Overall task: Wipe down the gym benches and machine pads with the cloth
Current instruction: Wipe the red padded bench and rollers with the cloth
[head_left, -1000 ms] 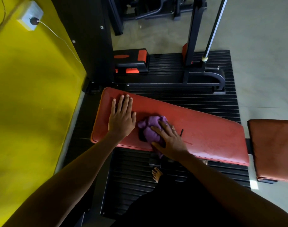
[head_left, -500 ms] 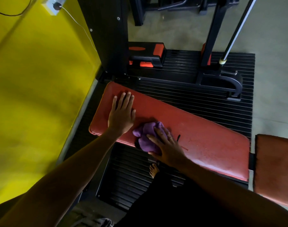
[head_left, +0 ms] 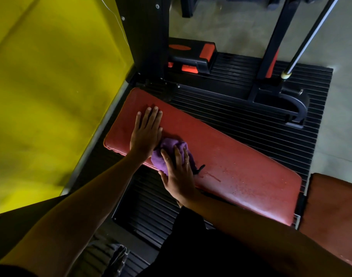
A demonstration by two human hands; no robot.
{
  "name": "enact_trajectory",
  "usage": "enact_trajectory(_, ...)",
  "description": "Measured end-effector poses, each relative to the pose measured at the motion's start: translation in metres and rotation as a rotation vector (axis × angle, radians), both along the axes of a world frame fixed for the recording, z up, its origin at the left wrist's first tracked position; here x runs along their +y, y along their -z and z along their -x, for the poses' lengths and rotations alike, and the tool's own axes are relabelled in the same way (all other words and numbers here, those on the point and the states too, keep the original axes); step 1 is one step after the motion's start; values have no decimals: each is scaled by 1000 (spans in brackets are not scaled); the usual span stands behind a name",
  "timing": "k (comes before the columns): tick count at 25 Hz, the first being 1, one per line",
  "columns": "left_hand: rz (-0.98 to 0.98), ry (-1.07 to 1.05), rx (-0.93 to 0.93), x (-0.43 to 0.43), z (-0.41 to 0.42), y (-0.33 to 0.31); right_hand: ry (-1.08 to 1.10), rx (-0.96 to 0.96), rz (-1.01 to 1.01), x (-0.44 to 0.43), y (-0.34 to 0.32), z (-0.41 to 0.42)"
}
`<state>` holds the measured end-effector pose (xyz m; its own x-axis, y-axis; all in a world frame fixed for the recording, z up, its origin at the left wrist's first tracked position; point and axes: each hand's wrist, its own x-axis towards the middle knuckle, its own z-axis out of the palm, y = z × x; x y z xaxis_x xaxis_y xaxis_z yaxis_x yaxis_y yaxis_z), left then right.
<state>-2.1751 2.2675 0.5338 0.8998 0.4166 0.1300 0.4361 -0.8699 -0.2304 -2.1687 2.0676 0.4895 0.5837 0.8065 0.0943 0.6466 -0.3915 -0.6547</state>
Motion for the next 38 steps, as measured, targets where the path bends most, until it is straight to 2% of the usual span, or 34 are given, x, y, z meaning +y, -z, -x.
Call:
enact_trajectory(3,28,-4,-15,-5,1,1,-74,-84,12,-11,9,-15)
enact_trajectory(7,69,-30,-19,-13,1,0,-165,-254,-77,-72,61,-36)
enact_trajectory(9,65,-45,-19,-15,1,0,-152,-197,-54,-80,64,-35)
enact_trajectory(13,57,-43,-17,-15,2,4,-163,-16,-85,-25,17,-28)
enact_trajectory(15,48,-42,-6,-14,3,5,-221,-69,-133,-21,17,-42)
enact_trajectory(18,44,-45,-8,-21,3,8,-255,-182,-107,-66,47,-71)
enact_trajectory(21,60,-41,8,-24,3,7,-73,-137,28,-96,65,-116)
enact_trajectory(23,70,-36,0,-27,2,6,134,-28,91,-75,61,-144)
enact_trajectory(25,87,-26,-20,-32,2,8,238,68,95,-35,48,-156)
enact_trajectory(28,118,64,-58,-50,0,22,123,80,71,-9,29,-134)
enact_trajectory(31,135,169,-60,-70,-7,40,-70,-68,0,-62,49,-114)
enact_trajectory(33,162,165,-69,-83,-16,44,-89,-105,36,-109,79,-125)
enact_trajectory(35,199,141,-82,-94,-26,46,45,-2,131,-131,93,-153)
enact_trajectory(38,248,187,-70,-107,-40,53,312,180,224,-92,79,-185)
